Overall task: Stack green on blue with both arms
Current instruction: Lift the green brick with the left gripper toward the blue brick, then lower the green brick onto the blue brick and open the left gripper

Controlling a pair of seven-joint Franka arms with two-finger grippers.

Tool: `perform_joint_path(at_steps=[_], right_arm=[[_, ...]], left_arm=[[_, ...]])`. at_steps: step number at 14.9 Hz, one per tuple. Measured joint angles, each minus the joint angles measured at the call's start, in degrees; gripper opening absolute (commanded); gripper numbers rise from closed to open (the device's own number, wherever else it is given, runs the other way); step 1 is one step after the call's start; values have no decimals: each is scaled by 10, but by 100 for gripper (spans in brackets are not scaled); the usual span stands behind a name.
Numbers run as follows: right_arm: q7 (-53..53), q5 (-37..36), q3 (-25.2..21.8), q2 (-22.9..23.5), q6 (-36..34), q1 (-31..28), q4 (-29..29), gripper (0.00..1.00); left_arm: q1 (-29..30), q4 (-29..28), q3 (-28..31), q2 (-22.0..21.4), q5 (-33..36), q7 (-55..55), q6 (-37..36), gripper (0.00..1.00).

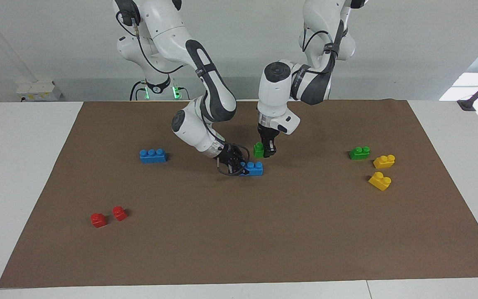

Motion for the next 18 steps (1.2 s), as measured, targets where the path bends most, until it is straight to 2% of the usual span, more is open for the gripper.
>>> perform_joint_path(at_steps=[6, 18], right_arm=[[0, 0, 0, 0, 0, 0, 0, 0], [0, 0, 0, 0, 0, 0, 0, 0]], left_arm=[[-18, 3, 0, 42, 30, -40, 32, 0], [-18, 5, 2, 47, 36, -42, 50, 0]])
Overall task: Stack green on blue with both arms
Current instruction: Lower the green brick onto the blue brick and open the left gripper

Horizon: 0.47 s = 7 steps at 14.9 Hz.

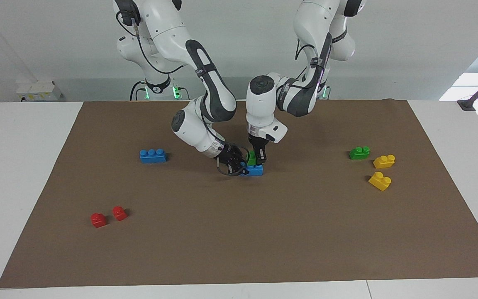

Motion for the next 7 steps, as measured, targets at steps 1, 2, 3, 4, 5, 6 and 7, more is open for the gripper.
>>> perform_joint_path(at_steps=[1, 2, 3, 4, 5, 6, 7], right_arm=[[0, 0, 0, 0, 0, 0, 0, 0], [0, 0, 0, 0, 0, 0, 0, 0], [0, 0, 0, 0, 0, 0, 0, 0], [0, 0, 0, 0, 0, 0, 0, 0], [0, 0, 0, 0, 0, 0, 0, 0], [0, 0, 0, 0, 0, 0, 0, 0], [0, 0, 0, 0, 0, 0, 0, 0]], left_arm=[[0, 0, 0, 0, 4, 0, 1, 0], [0, 0, 0, 1, 6, 0, 3, 0], [0, 0, 1, 1, 8, 0, 5, 0], [0, 0, 1, 3, 9, 0, 8, 0], [0, 0, 3, 5, 11, 0, 12, 0], [0, 0, 4, 7, 13, 0, 13, 0], [0, 0, 3, 8, 15, 0, 13, 0]])
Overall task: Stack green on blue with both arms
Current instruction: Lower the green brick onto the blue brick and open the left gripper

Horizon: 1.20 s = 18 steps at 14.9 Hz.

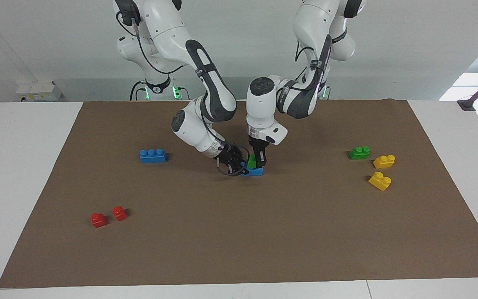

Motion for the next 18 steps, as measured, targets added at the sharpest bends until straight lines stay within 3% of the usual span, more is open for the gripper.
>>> perform_joint_path(at_steps=[2, 3, 4, 12, 13, 14, 15, 16, 18], right_arm=[[-1, 0, 0, 0, 0, 0, 0, 0], [-2, 0, 0, 0, 0, 0, 0, 0], [-2, 0, 0, 0, 0, 0, 0, 0], [-2, 0, 0, 0, 0, 0, 0, 0], [-2, 0, 0, 0, 0, 0, 0, 27], [-2, 0, 0, 0, 0, 0, 0, 76], [-2, 0, 0, 0, 0, 0, 0, 94], [-2, 0, 0, 0, 0, 0, 0, 100], [-2, 0, 0, 0, 1, 0, 0, 100]], left_arm=[[-1, 0, -1, 1, 5, 0, 0, 0], [-1, 0, -1, 2, 8, -1, 1, 30], [-2, 0, -1, 3, 12, -1, 2, 99], [-3, 3, 3, 8, 28, 22, 1, 100], [-2, 4, 4, 7, 28, 24, 0, 100], [-1, 4, 4, 4, 28, 26, -2, 100], [2, 5, 4, -1, 28, 29, -4, 100], [4, 5, 5, -6, 28, 32, -7, 100], [5, 5, 6, -16, 28, 33, -12, 100]])
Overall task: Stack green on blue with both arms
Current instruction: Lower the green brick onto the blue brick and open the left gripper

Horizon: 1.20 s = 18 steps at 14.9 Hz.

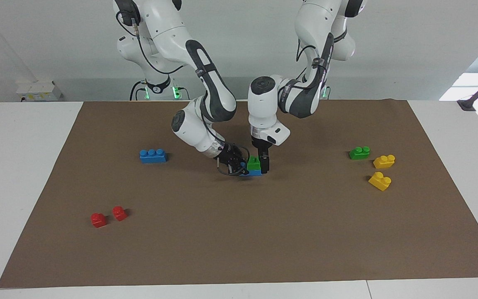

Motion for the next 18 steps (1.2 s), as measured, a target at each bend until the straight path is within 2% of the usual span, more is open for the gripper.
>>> perform_joint_path(at_steps=[6, 10, 15, 18], right_arm=[[0, 0, -3, -1, -3, -6, 5, 100], [0, -15, -10, -15, -71, -65, 22, 100], [-5, -181, -13, -46, -190, -204, 31, 100], [-31, -301, -14, -63, -274, -276, 70, 100]], left_arm=[[33, 2, 2, -31, -5, 37, -33, 100], [58, 6, 3, -66, -34, 118, -78, 100], [99, 7, 5, -109, -50, 236, -131, 100], [135, 8, 6, -133, -61, 333, -150, 100]])
